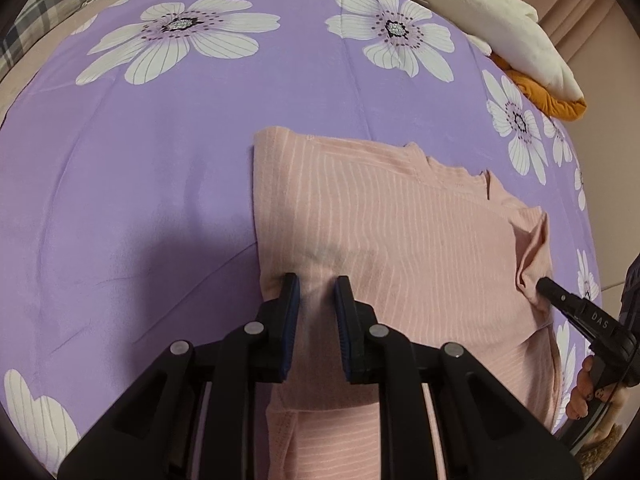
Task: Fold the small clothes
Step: 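Lower the folded side and open the right gripper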
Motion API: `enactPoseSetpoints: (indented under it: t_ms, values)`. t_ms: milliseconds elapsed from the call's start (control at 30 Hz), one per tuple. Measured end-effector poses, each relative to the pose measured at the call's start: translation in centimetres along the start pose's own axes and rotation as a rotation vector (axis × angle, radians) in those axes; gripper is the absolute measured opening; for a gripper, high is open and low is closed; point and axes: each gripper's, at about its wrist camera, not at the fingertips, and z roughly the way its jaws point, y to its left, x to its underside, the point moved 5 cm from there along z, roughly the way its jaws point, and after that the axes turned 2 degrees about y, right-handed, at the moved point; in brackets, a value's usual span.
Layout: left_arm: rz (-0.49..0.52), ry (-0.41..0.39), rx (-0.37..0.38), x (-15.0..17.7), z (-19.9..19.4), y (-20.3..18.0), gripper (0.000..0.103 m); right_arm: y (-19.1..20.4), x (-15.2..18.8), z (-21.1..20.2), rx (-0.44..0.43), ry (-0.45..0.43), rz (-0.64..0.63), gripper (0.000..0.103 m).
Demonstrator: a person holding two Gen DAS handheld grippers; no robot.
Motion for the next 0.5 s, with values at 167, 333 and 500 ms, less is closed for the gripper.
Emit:
enactPoseSetpoints:
  t_ms: [167, 333, 500]
  values:
    - [0.010, -0.011, -0.011, 0.2, 0.0, -0.2, 0.018, -0.9, -0.2, -1.7, 0.097, -0.045, -0.014, 0.015]
    - [0.002, -0.012, -0.008, 0.1, 0.1, -0.2, 0.018, -0.4, -0.5, -3.9, 0.125, -0.096, -0.059, 0.032]
    - [0.000, -0.015, -0.011, 0.2, 0.0, -0.2, 0.018, 2.5, 0.0, -3.2, 0.112, -0.092, -0.143, 0.049]
